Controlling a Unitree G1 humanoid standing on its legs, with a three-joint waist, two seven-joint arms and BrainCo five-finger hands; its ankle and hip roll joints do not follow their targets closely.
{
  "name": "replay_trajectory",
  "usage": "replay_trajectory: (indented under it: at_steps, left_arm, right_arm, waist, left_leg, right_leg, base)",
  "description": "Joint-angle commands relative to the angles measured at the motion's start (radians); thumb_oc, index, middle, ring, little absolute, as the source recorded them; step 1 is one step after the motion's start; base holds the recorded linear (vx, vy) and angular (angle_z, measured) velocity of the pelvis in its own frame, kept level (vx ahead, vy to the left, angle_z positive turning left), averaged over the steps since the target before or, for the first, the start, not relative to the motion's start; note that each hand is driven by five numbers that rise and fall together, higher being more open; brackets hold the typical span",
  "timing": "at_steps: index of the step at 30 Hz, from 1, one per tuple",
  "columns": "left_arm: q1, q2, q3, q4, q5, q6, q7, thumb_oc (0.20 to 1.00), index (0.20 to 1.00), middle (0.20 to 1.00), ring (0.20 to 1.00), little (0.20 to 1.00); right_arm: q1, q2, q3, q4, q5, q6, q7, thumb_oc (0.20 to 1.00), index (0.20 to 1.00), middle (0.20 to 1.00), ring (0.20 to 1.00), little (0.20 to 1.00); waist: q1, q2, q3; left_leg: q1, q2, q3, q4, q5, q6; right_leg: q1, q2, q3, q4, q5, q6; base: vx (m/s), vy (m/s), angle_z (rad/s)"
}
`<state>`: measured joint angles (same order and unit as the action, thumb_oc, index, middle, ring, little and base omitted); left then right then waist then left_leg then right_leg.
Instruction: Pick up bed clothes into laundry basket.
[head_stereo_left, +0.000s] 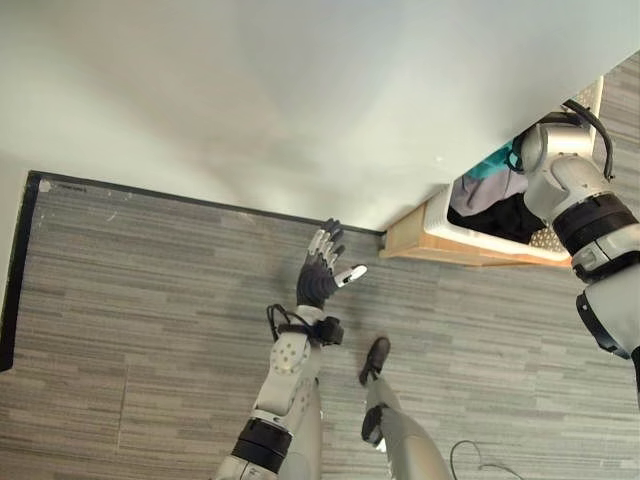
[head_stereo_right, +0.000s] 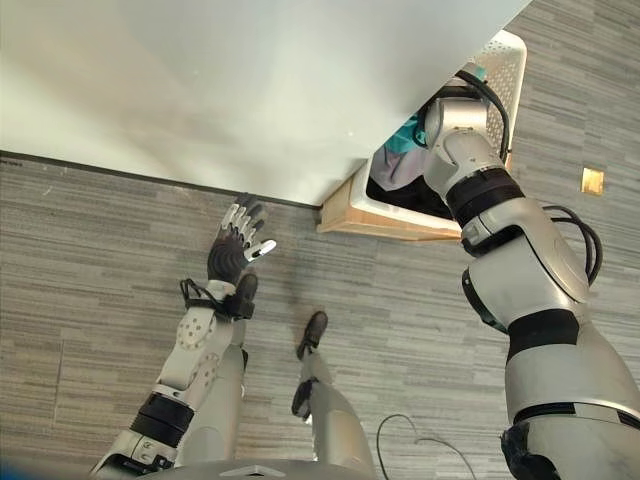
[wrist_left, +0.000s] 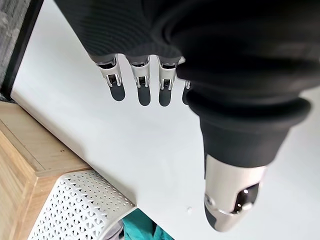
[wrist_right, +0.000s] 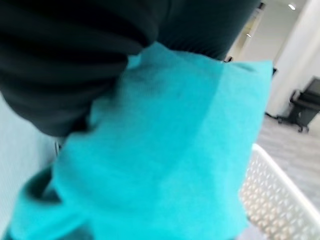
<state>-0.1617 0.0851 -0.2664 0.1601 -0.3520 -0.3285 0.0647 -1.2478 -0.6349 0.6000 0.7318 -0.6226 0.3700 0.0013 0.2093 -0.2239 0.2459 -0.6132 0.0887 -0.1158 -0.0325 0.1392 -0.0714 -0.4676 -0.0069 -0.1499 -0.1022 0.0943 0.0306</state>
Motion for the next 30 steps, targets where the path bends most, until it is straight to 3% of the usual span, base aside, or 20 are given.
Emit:
replay_trajectory:
  at_steps: [1, 5, 7, 8, 13, 14, 15, 20, 30]
  left_arm:
    - [-0.060, -0.021, -0.025, -0.025, -0.015, -0.073, -0.015, 1.000, 1.000, 1.000, 1.000, 1.000]
    - [-0.053, -0.026, -0.024, -0.011, -0.011, -0.078, -0.019, 1.000, 1.000, 1.000, 1.000, 1.000]
    - [-0.050, -0.030, -0.019, -0.011, -0.013, -0.076, -0.021, 1.000, 1.000, 1.000, 1.000, 1.000]
    - [-0.031, -0.040, -0.003, -0.014, -0.017, -0.074, -0.032, 1.000, 1.000, 1.000, 1.000, 1.000]
    - [0.001, -0.058, -0.014, 0.022, -0.022, -0.077, -0.054, 1.000, 1.000, 1.000, 1.000, 1.000]
    - [0.012, -0.060, -0.018, 0.028, -0.021, -0.079, -0.058, 1.000, 1.000, 1.000, 1.000, 1.000]
    - [0.020, -0.063, -0.019, 0.033, -0.023, -0.077, -0.062, 1.000, 1.000, 1.000, 1.000, 1.000]
    - [0.052, -0.071, -0.026, 0.063, -0.026, -0.073, -0.081, 1.000, 1.000, 1.000, 1.000, 1.000]
    - [0.109, -0.074, -0.025, 0.063, -0.045, -0.069, -0.112, 1.000, 1.000, 1.000, 1.000, 1.000]
  right_arm:
    - [-0.043, -0.083, 0.029, 0.029, -0.034, 0.019, 0.009, 0.200, 0.200, 0.200, 0.200, 0.200]
    - [-0.002, -0.088, -0.014, -0.024, -0.049, 0.037, 0.030, 0.200, 0.200, 0.200, 0.200, 0.200]
    - [0.031, -0.081, -0.045, -0.062, -0.070, 0.062, 0.072, 0.200, 0.200, 0.200, 0.200, 0.200]
    - [0.119, -0.085, -0.097, -0.157, -0.126, 0.102, 0.170, 0.200, 0.200, 0.200, 0.200, 0.200]
    - [0.248, -0.009, -0.147, -0.160, -0.191, 0.145, 0.234, 0.200, 0.200, 0.200, 0.200, 0.200]
    - [0.282, 0.017, -0.161, -0.153, -0.203, 0.159, 0.253, 0.341, 0.341, 0.341, 0.341, 0.341]
    - [0.298, 0.033, -0.166, -0.145, -0.211, 0.168, 0.269, 1.000, 1.000, 1.000, 1.000, 1.000]
    - [0.344, 0.084, -0.169, -0.115, -0.246, 0.191, 0.304, 1.000, 1.000, 1.000, 1.000, 1.000]
    - [0.288, 0.067, -0.208, -0.202, -0.337, 0.207, 0.353, 1.000, 1.000, 1.000, 1.000, 1.000]
  waist:
    - [0.030, -0.021, 0.009]
    - [0.021, -0.021, 0.014]
    - [0.016, -0.020, 0.013]
    - [0.000, -0.013, 0.005]
    - [0.001, 0.003, -0.020]
    - [0.000, 0.009, -0.033]
    - [0.001, 0.010, -0.039]
    - [-0.006, 0.028, -0.084]
    - [-0.010, 0.074, -0.169]
  left_leg:
    - [0.151, 0.052, 0.017, -0.055, -0.007, 0.008]
    - [0.171, 0.056, 0.033, -0.055, -0.010, 0.012]
    - [0.180, 0.056, 0.037, -0.055, -0.014, 0.014]
    - [0.202, 0.056, 0.043, -0.055, -0.021, 0.019]
    - [0.265, 0.046, 0.055, -0.055, -0.032, 0.027]
    - [0.289, 0.045, 0.062, -0.055, -0.037, 0.029]
    - [0.301, 0.044, 0.065, -0.055, -0.040, 0.029]
    - [0.343, 0.040, 0.077, -0.055, -0.049, 0.032]
    - [0.357, 0.030, 0.105, -0.055, -0.056, 0.036]
  right_leg:
    - [0.038, 0.017, -0.003, 0.015, 0.007, -0.006]
    - [0.046, 0.017, 0.009, 0.015, 0.009, -0.006]
    - [0.052, 0.017, 0.014, 0.015, 0.007, -0.007]
    - [0.066, 0.016, 0.023, 0.015, 0.004, -0.011]
    - [0.121, 0.009, 0.032, 0.015, -0.003, -0.016]
    - [0.141, 0.005, 0.039, 0.015, -0.006, -0.018]
    - [0.153, 0.003, 0.040, 0.015, -0.008, -0.018]
    - [0.189, -0.005, 0.051, 0.015, -0.011, -0.023]
    - [0.194, -0.013, 0.076, 0.015, -0.008, -0.019]
  base:
    - [-0.01, 0.008, -0.09]
    - [-0.03, 0.011, -0.17]
    - [-0.01, 0.007, -0.14]
    - [0.02, 0.012, -0.16]
    - [0.04, 0.025, -0.10]
    - [0.04, 0.026, -0.18]
    - [0.03, 0.018, -0.14]
    - [0.01, -0.003, -0.02]
    - [0.00, 0.018, -0.08]
